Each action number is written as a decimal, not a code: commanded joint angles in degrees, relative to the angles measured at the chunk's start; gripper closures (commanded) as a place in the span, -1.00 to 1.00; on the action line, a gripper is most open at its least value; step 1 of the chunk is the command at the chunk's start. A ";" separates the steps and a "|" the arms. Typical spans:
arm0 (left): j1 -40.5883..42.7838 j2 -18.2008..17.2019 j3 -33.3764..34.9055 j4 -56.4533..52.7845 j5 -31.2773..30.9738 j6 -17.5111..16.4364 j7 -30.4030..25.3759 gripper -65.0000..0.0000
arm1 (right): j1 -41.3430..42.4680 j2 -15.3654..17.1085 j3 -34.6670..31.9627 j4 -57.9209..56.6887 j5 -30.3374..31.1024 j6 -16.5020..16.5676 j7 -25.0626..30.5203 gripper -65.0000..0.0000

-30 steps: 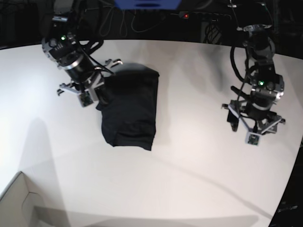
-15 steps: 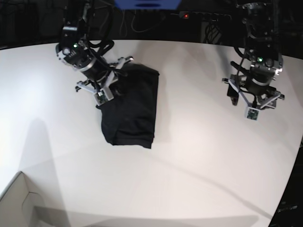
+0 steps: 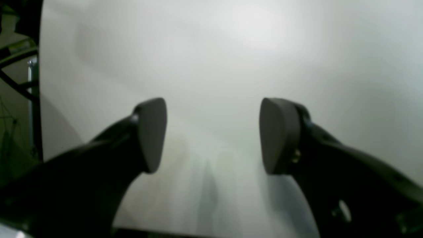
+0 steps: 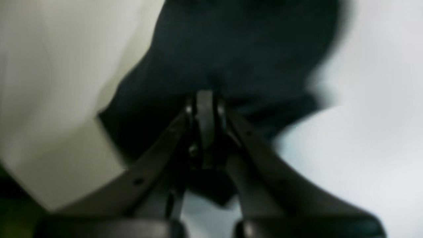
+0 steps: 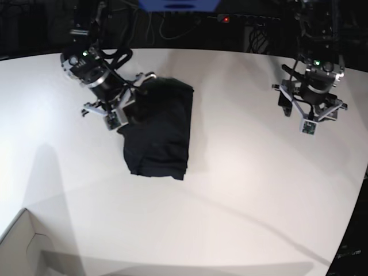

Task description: Layout the t-shirt on the table in an organized manner, then fold the t-shirt properly

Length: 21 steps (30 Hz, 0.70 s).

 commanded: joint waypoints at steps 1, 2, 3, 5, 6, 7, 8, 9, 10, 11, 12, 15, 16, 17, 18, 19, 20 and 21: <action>-0.05 -0.43 -0.22 1.89 -0.17 0.24 -1.14 -0.31 | 0.39 -0.33 0.31 2.21 0.96 -0.01 1.24 1.00; 0.30 -0.43 -0.22 2.15 -0.17 0.24 -1.14 -0.31 | 0.39 -0.33 0.84 3.26 0.96 -0.01 1.24 1.00; 0.65 -0.43 -0.22 2.59 -0.17 0.24 -1.14 -0.31 | 0.47 -0.25 1.45 3.79 0.87 -0.01 1.24 1.00; 1.79 -0.34 -0.22 3.38 -0.17 0.24 -1.14 -0.31 | 0.47 -0.07 3.21 4.05 0.70 -0.01 1.24 1.00; 2.32 0.01 -0.22 3.91 -0.17 0.24 -1.14 -0.31 | 0.30 -0.07 4.36 4.05 0.70 -0.01 1.24 1.00; 2.94 0.54 -0.30 4.35 -0.17 0.24 -1.14 -0.27 | -0.05 -0.07 6.11 4.05 0.70 -0.01 1.24 1.00; 3.73 1.06 -0.92 4.87 -0.17 0.24 -1.14 -0.19 | -0.14 -0.33 8.14 4.05 0.61 -0.01 1.15 1.00; 4.78 1.59 -2.15 5.23 -0.17 0.24 -1.14 -0.06 | -0.58 -0.42 10.60 4.05 0.61 -0.01 1.15 1.00; 5.48 2.30 -3.03 5.49 -0.17 0.24 -1.14 0.07 | -1.37 -0.42 12.36 3.97 0.61 -0.01 1.15 1.00; 6.19 3.17 -3.91 5.49 -0.17 0.24 -1.14 0.20 | -2.08 -0.42 14.20 4.05 0.61 -0.01 1.15 1.00; 6.63 3.88 -4.79 5.67 -0.17 0.24 -1.14 0.31 | -2.60 -0.42 15.87 4.05 0.70 -0.01 1.15 1.00; 9.35 5.81 -8.04 5.84 -0.17 0.16 -1.14 0.62 | -4.45 -0.42 22.91 4.05 0.70 -0.01 1.15 1.00; 10.50 6.25 -8.74 5.93 -0.17 0.16 -1.14 0.73 | -5.06 -0.42 25.37 4.05 0.70 -0.01 1.15 1.00; 11.46 6.34 -9.36 6.02 -0.17 0.16 -1.14 0.83 | -5.68 -0.42 27.48 3.97 0.70 -0.01 1.15 1.00; 12.52 6.34 -9.97 6.19 -0.17 0.16 -1.14 0.95 | -6.21 -0.33 29.23 3.88 0.70 -0.01 1.15 1.00; 13.66 6.51 -10.50 6.28 -0.26 0.16 -1.14 1.00 | -6.82 -0.25 31.26 3.79 0.70 -0.01 1.15 1.00; 14.98 7.04 -10.94 6.37 -0.26 0.16 -1.14 1.00 | -7.35 -0.25 33.37 3.70 0.70 -0.01 1.15 1.00; 16.21 7.48 -11.29 6.46 -0.26 0.16 -1.31 0.99 | -8.14 -0.25 35.30 3.70 0.70 -0.01 1.15 1.00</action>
